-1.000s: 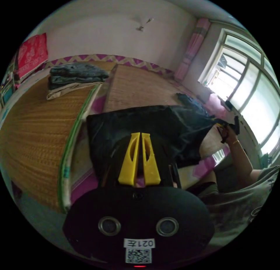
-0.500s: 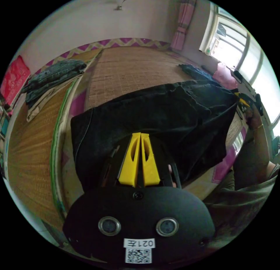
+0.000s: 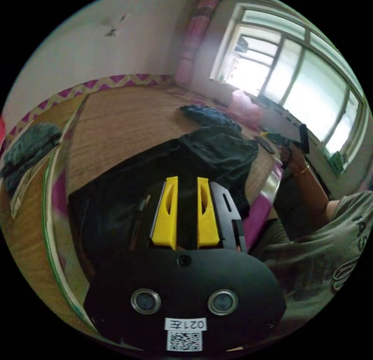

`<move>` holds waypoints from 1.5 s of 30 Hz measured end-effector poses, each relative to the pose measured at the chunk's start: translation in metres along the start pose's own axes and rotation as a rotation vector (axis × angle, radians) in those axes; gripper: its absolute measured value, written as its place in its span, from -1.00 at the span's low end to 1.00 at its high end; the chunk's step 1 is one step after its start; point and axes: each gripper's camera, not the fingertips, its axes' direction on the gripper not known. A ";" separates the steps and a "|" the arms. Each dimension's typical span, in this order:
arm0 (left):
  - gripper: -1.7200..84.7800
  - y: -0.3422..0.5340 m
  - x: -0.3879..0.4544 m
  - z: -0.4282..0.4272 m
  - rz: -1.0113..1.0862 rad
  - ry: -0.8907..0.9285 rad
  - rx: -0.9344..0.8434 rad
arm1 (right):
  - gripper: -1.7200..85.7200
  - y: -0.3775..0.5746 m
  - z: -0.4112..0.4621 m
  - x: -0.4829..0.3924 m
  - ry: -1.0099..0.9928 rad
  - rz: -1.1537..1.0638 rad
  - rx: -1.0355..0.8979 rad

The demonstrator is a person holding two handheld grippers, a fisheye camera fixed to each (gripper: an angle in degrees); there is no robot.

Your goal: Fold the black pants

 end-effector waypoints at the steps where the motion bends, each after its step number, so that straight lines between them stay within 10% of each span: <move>1: -0.76 -0.011 0.014 0.018 0.056 0.001 -0.038 | -0.78 -0.003 0.009 -0.020 -0.044 -0.064 -0.029; 15: -0.94 -0.025 0.026 0.075 0.062 -0.089 -0.105 | -0.82 0.036 0.053 -0.083 -0.160 -0.131 -0.132; 28: -0.98 0.203 -0.202 -0.299 -0.555 -0.449 0.406 | -0.88 0.046 0.012 -0.070 -0.210 -0.035 -0.034; 39: -0.98 0.368 -0.320 -0.304 -0.877 -0.550 0.225 | -0.86 0.024 0.036 -0.108 -0.149 -0.083 -0.124; 45: -0.97 0.376 -0.281 -0.361 -0.802 -0.606 0.580 | -0.78 -0.032 0.075 -0.144 0.005 -0.415 -0.149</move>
